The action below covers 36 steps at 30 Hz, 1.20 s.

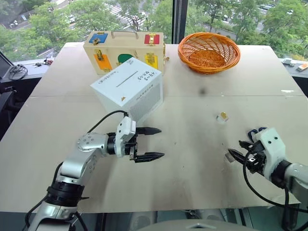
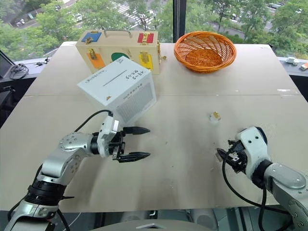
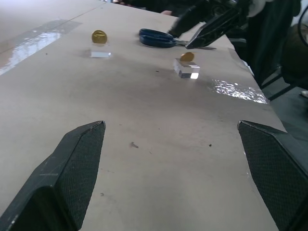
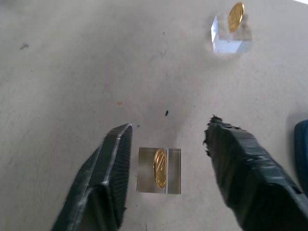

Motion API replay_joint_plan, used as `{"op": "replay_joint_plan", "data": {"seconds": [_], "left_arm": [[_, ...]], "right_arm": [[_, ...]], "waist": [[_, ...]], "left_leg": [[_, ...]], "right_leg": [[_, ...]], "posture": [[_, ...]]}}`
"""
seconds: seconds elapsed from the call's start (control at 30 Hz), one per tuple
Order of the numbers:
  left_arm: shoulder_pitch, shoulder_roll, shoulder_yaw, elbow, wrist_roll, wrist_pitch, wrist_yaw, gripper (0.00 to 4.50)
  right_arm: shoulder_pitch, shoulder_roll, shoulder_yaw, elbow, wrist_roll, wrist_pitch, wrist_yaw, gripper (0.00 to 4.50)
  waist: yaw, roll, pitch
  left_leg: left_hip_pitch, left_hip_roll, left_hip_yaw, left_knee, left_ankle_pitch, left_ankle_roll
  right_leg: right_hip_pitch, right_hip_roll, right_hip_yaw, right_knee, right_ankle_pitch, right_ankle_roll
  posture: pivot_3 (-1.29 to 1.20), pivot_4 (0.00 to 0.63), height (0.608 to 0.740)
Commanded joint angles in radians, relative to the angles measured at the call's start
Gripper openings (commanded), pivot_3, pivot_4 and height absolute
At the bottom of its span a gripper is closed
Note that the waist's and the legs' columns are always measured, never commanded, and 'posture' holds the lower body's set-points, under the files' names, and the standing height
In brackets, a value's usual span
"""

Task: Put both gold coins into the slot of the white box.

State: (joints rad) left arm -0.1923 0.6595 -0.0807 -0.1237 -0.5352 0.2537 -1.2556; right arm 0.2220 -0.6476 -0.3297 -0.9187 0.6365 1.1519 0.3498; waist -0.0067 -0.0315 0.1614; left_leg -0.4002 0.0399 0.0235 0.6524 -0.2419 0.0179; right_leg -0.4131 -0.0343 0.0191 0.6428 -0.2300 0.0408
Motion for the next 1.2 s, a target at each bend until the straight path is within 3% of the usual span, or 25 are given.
{"op": "replay_joint_plan", "data": {"seconds": [0.03, 0.27, 0.37, 0.83, 1.03, 1.2], "left_arm": [[0.01, 0.001, 0.027, -0.047, -0.018, 0.001, 0.002, 4.5], [0.045, 0.008, 0.037, -0.084, -0.042, 0.014, -0.003, 4.5], [0.056, 0.003, 0.051, -0.09, -0.052, 0.028, 0.007, 4.5], [0.092, 0.027, 0.102, -0.097, -0.08, 0.025, -0.028, 4.5], [0.087, 0.024, 0.099, -0.077, -0.072, 0.008, -0.049, 4.5], [0.088, 0.02, 0.097, -0.057, -0.065, -0.008, -0.072, 4.5]], "right_arm": [[0.016, -0.011, 0.003, -0.007, -0.01, -0.003, -0.005, 2.84], [0.065, -0.023, 0.025, -0.007, -0.028, -0.02, 0.002, 2.84], [0.072, -0.024, 0.028, -0.003, -0.037, -0.032, 0.003, 2.01], [0.076, -0.021, 0.031, 0.004, -0.053, -0.051, 0.016, 2.01], [0.072, -0.02, 0.035, 0.013, -0.057, -0.052, 0.017, 0.05], [0.075, -0.019, 0.035, 0.012, -0.059, -0.052, 0.017, 0.05]], "waist": [[0.0, 0.0, 0.0], [-0.002, 0.0, 0.0], [-0.003, 0.0, 0.0], [-0.001, 0.0, 0.0], [-0.002, 0.0, 0.0], [-0.002, 0.0, 0.0]], "left_leg": [[0.0, 0.0, -0.001, 0.0, 0.0, 0.0], [0.0, 0.0, 0.0, 0.001, 0.0, 0.0], [0.0, 0.0, 0.0, 0.001, 0.0, 0.0], [0.0, 0.0, 0.0, 0.001, 0.0, 0.0], [0.0, 0.0, 0.0, 0.001, 0.0, 0.0], [0.0, 0.0, 0.0, 0.001, 0.0, 0.0]], "right_leg": [[0.0, 0.0, -0.001, 0.0, 0.0, 0.0], [0.0, 0.0, 0.0, 0.0, 0.0, 0.001], [0.0, 0.0, 0.0, 0.0, 0.0, 0.001], [0.0, 0.0, 0.0, 0.0, -0.001, 0.001], [0.0, 0.0, 0.0, 0.0, -0.001, 0.001], [0.0, 0.0, 0.0, 0.0, -0.001, 0.001]], "posture": [[0.0, 0.15, 0.74], [0.0, 0.15, 0.74], [0.0, 0.15, 0.74], [0.0, 0.15, 0.74], [0.0, 0.15, 0.74], [0.0, 0.15, 0.74]]}}
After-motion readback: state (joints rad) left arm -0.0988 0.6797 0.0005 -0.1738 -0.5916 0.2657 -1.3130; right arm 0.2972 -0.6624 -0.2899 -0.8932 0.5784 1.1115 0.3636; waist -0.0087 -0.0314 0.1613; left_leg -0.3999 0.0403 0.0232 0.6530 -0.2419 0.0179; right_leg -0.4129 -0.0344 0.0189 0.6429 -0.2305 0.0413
